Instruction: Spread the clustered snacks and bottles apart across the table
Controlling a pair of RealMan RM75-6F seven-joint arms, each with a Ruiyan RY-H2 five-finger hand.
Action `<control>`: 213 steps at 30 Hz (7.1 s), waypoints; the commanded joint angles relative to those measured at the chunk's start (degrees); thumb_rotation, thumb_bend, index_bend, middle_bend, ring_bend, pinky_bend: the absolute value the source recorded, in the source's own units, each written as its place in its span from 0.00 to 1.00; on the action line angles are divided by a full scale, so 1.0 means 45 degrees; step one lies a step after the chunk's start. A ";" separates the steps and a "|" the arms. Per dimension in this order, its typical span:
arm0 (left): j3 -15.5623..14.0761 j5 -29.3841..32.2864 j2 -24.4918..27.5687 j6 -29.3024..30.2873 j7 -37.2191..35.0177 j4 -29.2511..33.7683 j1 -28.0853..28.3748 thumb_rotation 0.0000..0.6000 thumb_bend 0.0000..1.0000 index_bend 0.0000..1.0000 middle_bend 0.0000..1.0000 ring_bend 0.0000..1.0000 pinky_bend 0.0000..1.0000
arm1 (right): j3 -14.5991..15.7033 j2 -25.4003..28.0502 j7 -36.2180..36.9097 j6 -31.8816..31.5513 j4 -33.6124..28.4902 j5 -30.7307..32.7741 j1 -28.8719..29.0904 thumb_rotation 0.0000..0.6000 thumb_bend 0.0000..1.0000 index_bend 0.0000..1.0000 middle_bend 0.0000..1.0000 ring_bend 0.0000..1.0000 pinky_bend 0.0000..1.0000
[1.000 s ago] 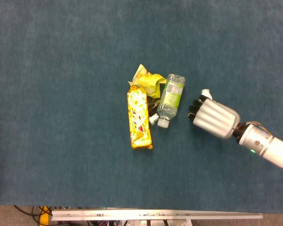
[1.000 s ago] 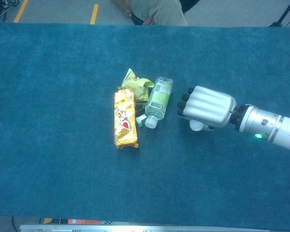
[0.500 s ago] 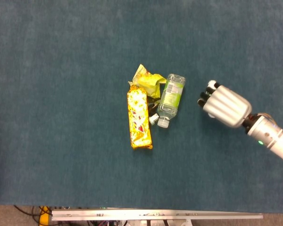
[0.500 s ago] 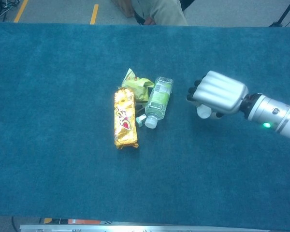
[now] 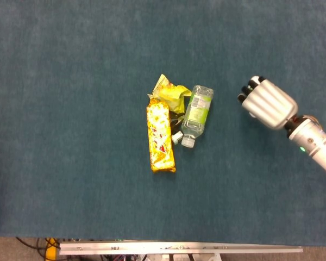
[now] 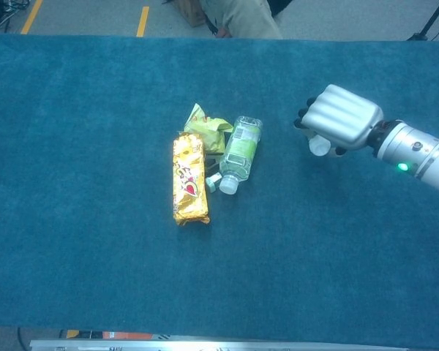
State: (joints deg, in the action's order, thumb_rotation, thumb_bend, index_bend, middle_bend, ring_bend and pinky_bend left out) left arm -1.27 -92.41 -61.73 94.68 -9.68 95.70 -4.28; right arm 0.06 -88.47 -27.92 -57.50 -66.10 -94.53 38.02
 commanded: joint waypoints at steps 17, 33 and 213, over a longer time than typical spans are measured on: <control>-0.0026 -0.0240 0.0062 0.0176 0.0058 0.0070 -0.0007 1.00 0.31 0.26 0.23 0.05 0.13 | -0.0678 0.1446 -0.0465 0.0140 -0.3722 0.1028 0.0036 1.00 0.00 0.20 0.33 0.26 0.44; -0.0110 -0.0178 0.0240 0.0395 0.0062 0.0205 -0.0229 1.00 0.31 0.26 0.23 0.05 0.13 | -0.0609 0.0577 -0.1390 0.1224 -0.3984 0.0364 0.1199 1.00 0.00 0.20 0.33 0.26 0.43; -0.0972 -0.6875 -0.1782 -0.4540 -0.2081 -0.2927 0.7725 1.00 0.31 0.22 0.20 0.05 0.11 | 0.0325 0.6710 0.0498 -0.4556 -0.8048 -0.0345 -0.4248 1.00 0.00 0.22 0.34 0.34 0.54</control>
State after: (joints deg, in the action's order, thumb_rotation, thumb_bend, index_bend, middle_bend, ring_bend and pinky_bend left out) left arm -5.58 -123.00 -69.22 75.05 -19.91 82.07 29.59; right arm 1.54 -58.25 -25.68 -78.03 -102.34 -96.11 18.94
